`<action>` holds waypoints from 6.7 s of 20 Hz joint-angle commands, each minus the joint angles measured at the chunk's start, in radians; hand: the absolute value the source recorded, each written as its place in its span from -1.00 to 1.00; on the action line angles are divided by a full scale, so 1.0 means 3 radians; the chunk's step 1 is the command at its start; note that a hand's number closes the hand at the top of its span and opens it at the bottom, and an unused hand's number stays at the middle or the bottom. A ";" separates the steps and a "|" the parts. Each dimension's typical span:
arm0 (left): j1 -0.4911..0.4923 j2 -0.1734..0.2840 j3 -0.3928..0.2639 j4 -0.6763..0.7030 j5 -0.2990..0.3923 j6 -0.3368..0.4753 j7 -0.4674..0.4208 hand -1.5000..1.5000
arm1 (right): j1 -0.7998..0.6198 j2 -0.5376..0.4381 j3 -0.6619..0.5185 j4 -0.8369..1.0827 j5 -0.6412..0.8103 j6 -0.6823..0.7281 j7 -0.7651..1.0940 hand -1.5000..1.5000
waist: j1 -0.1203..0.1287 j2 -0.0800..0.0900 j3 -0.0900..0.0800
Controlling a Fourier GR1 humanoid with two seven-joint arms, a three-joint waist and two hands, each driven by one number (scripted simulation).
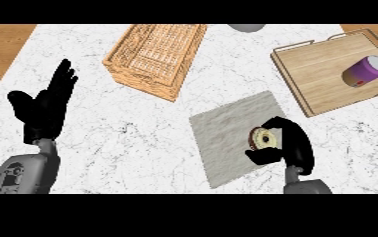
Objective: Pick the cupcake from the placemat and place it in the basket
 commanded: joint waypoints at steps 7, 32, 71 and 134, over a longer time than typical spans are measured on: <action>-0.0165 -0.0146 -0.0270 -0.0011 -0.0085 -0.0092 -0.0051 0.00 | -0.0514 0.0213 0.1425 0.0238 0.0027 0.0098 0.0048 1.00 | 0.0592 0.0153 0.0073; -0.0432 -0.0202 -0.0346 0.0198 -0.0142 -0.0101 0.0008 0.00 | -0.2774 0.0224 0.2401 0.0467 -0.1024 -0.2272 0.0872 1.00 | 0.0633 0.0093 0.0045; -0.0617 -0.0220 -0.0314 0.0247 -0.0179 -0.0063 0.0040 0.00 | -0.4916 0.0225 0.2072 0.3265 -0.1962 -0.2372 0.1372 1.00 | 0.0581 0.0216 0.0045; -0.0395 -0.0199 -0.0250 0.0095 -0.0136 -0.0126 0.0028 0.00 | -0.4838 0.0225 0.2726 0.4473 -0.1521 -0.0288 0.0296 1.00 | 0.0535 0.0230 0.0051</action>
